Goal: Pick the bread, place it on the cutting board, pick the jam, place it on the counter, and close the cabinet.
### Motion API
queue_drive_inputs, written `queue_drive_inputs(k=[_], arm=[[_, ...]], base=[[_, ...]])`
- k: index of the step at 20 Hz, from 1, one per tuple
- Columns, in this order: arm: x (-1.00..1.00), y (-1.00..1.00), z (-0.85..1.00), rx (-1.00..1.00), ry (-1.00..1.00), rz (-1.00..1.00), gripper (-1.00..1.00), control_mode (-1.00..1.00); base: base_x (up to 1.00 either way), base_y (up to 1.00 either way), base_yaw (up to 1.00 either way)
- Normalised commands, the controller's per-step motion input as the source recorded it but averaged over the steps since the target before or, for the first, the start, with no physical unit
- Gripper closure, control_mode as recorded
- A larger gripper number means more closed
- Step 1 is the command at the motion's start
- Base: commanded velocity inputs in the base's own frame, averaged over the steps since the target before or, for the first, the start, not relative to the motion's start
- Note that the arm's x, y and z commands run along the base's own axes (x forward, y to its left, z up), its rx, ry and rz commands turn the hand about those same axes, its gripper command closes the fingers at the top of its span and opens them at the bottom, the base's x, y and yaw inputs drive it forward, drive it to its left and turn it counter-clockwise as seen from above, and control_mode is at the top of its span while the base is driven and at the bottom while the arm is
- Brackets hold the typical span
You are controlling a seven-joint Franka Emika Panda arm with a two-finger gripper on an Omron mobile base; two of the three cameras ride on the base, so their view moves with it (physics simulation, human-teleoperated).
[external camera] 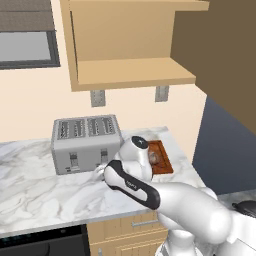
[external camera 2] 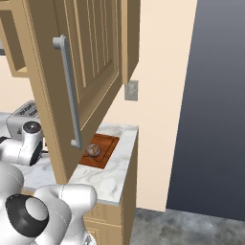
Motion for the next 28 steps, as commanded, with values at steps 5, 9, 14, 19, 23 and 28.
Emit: queue_drive_inputs(k=[5,9,14,19,23,28], arm=[[0.0,0.12,-0.21,0.0,0.0,0.0,1.0,-1.0],[0.05,0.13,-0.13,0.0,0.0,0.0,1.0,-1.0],[0.1,0.14,-0.07,0.0,0.0,0.0,1.0,-1.0],[0.13,0.13,-0.07,0.0,0.0,0.0,1.0,-1.0],[0.14,0.13,-0.09,0.0,0.0,0.0,1.0,-1.0],[0.15,0.15,-0.11,0.0,0.0,0.0,1.0,-1.0]], base=[[0.0,0.0,0.0],[0.0,0.0,0.0],[0.0,0.0,0.0],[0.0,0.0,0.0],[0.0,0.0,0.0],[0.0,0.0,0.0]])
